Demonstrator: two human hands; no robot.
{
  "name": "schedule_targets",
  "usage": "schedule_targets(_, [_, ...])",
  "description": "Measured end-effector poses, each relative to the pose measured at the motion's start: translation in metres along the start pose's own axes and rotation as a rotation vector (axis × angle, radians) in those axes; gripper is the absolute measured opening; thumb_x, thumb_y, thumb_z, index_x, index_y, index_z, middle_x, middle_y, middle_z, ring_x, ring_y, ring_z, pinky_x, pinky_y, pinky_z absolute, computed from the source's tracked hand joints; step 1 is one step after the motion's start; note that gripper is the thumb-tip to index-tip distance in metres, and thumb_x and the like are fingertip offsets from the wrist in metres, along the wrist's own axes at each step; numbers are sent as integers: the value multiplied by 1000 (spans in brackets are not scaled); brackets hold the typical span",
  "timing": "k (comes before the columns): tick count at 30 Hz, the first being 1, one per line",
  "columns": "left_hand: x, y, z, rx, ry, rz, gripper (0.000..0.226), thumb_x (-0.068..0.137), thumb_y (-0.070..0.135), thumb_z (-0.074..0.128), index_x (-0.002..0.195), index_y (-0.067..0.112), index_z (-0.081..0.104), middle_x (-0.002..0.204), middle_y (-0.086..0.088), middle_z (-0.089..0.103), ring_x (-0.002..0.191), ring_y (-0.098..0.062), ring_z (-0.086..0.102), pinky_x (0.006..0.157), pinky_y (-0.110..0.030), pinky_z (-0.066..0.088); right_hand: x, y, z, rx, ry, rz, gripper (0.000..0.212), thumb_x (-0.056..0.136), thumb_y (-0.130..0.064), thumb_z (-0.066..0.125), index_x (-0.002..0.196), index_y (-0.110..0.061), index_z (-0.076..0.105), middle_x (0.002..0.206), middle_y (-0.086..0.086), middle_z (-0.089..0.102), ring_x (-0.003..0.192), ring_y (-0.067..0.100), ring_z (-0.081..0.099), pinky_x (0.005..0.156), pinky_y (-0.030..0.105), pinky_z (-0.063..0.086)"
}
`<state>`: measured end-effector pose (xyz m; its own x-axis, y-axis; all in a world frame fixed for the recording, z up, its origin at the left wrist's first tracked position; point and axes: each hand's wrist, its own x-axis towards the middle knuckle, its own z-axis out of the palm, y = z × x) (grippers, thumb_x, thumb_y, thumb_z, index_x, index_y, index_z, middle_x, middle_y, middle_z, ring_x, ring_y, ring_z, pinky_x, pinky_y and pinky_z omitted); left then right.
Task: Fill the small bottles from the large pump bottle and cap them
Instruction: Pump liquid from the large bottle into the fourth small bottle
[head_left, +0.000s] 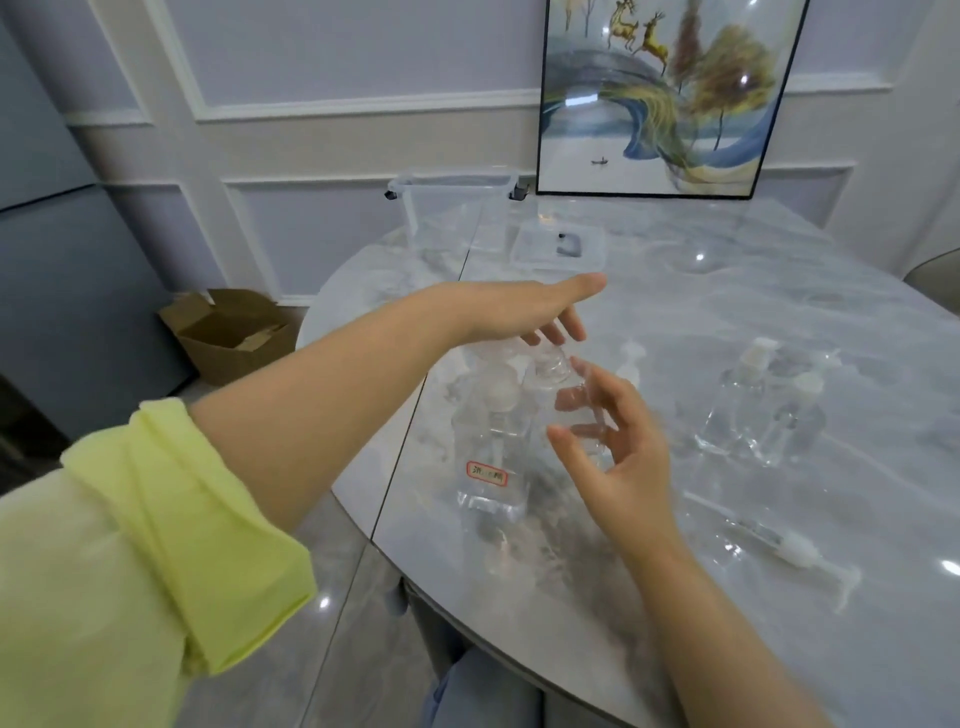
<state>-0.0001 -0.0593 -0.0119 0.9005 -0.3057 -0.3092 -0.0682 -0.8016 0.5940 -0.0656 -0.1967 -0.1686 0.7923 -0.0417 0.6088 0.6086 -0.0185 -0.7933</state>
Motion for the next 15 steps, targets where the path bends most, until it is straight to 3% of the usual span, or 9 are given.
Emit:
schedule_targets(4, [6,8,0,-11,62,-13,76,99,73,14,123,25,68,133,-1,63,122,-21,57,109,-46,42,-2,-5,1,-10,-8,13,49,83,-10,78,127,-25,62,113,-10,66,107,23,68,81,38,59])
schedule_targets(11, [15,-1,6,-103,185,-7,72,103,65,17,117,19,71,123,-1,68,115,-20,61,107,-43,44,-5,-8,1,-107,10,-23,44,79,-33,78,119,-32,59,102,-12,67,94,21,66,79,31,52])
schedule_targets(13, [16,-4,6,-123,193,-38,72,104,64,17,115,19,72,121,-1,69,114,-20,62,99,-38,45,-5,-10,2,-117,14,-38,44,79,-34,78,119,-31,59,100,-10,67,89,21,64,77,31,52])
schedule_targets(15, [19,-6,8,-169,189,-63,72,105,61,18,114,16,73,118,-3,70,110,-21,64,81,-29,42,-7,-11,2,-119,20,-53,44,79,-33,79,118,-30,60,98,-7,68,84,21,62,75,35,53])
